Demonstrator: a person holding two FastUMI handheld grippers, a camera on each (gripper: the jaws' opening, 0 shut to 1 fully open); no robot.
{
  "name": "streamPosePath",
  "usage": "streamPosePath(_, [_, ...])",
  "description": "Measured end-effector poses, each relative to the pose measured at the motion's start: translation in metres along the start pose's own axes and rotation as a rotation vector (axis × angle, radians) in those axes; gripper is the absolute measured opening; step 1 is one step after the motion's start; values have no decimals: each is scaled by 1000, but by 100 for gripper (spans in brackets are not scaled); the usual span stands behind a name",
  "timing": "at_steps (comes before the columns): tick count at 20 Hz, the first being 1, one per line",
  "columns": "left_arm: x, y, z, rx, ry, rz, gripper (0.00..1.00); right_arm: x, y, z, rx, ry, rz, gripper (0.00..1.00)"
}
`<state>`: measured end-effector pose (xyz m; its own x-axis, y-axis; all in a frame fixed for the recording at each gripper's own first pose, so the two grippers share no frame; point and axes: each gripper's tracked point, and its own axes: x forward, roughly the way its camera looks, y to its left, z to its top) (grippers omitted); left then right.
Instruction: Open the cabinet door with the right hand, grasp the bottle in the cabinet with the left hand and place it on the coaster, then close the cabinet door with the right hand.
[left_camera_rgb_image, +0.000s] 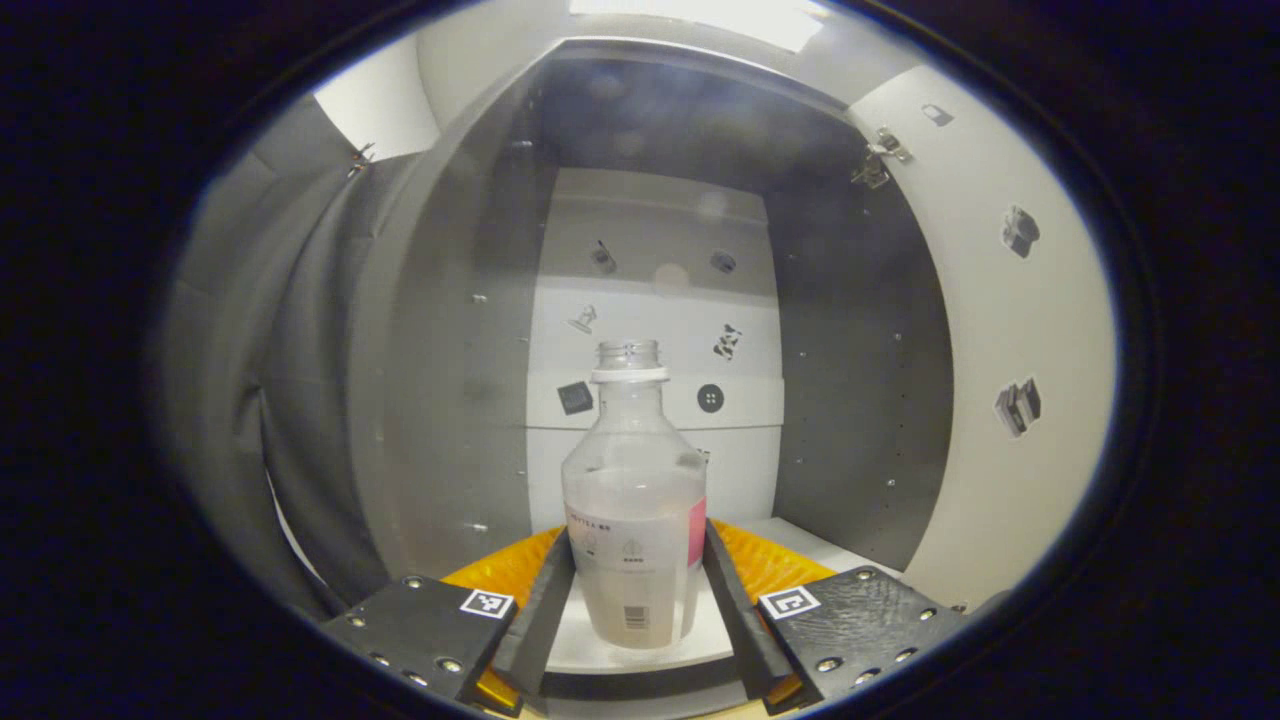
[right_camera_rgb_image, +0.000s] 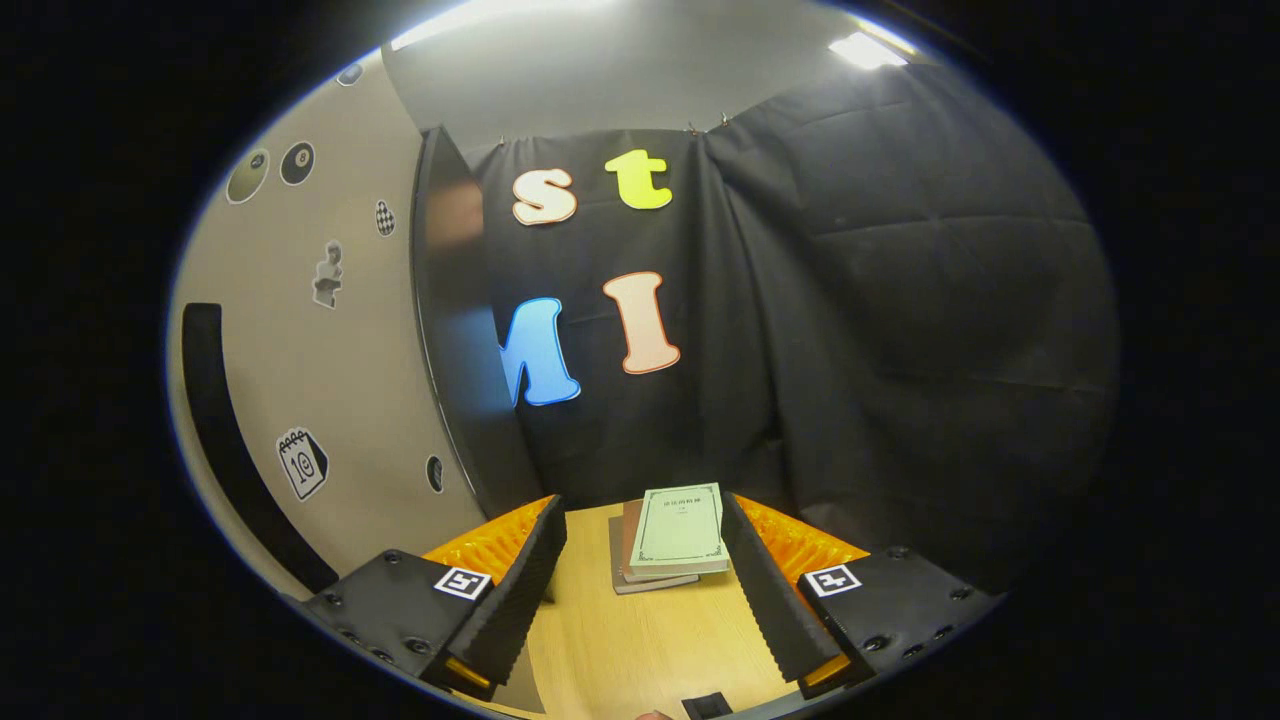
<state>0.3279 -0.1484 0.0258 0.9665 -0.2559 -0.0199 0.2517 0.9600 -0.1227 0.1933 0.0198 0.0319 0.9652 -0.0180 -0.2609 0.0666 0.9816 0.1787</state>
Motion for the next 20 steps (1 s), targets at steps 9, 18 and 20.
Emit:
streamPosePath(9, [-94, 46, 3, -10, -26, 131, 72, 11, 18, -9, -18, 35, 157, 98])
streamPosePath(18, [-181, 81, -33, -12, -2, 270, 74, 17, 29, -24, -25, 79, 270, 98])
streamPosePath(20, [-197, 84, -44, -15, -5, 289, 74, 17, 30, -29, -32, 89, 282, 98])
